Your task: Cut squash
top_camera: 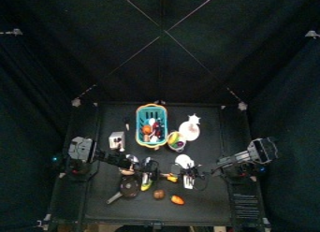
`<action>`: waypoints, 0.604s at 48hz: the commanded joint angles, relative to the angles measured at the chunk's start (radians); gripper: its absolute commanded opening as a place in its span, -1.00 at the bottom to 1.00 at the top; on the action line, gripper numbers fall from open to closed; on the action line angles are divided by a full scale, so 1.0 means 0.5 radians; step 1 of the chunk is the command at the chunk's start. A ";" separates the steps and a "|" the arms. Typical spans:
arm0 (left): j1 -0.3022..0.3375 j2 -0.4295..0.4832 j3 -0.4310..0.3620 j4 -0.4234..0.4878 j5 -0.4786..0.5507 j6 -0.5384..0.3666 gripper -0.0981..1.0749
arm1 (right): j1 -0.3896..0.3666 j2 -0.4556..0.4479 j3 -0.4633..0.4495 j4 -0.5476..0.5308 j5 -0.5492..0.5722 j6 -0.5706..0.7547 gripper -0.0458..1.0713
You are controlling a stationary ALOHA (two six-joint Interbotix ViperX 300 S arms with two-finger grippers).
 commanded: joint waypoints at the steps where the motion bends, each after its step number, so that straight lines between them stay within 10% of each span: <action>1: 0.003 -0.006 -0.012 -0.003 0.006 -0.003 0.00 | -0.006 -0.021 -0.012 0.000 -0.018 -0.003 -0.44; 29: 0.003 0.000 -0.012 -0.003 0.009 -0.003 0.00 | -0.025 0.031 -0.003 0.009 -0.080 -0.003 -0.45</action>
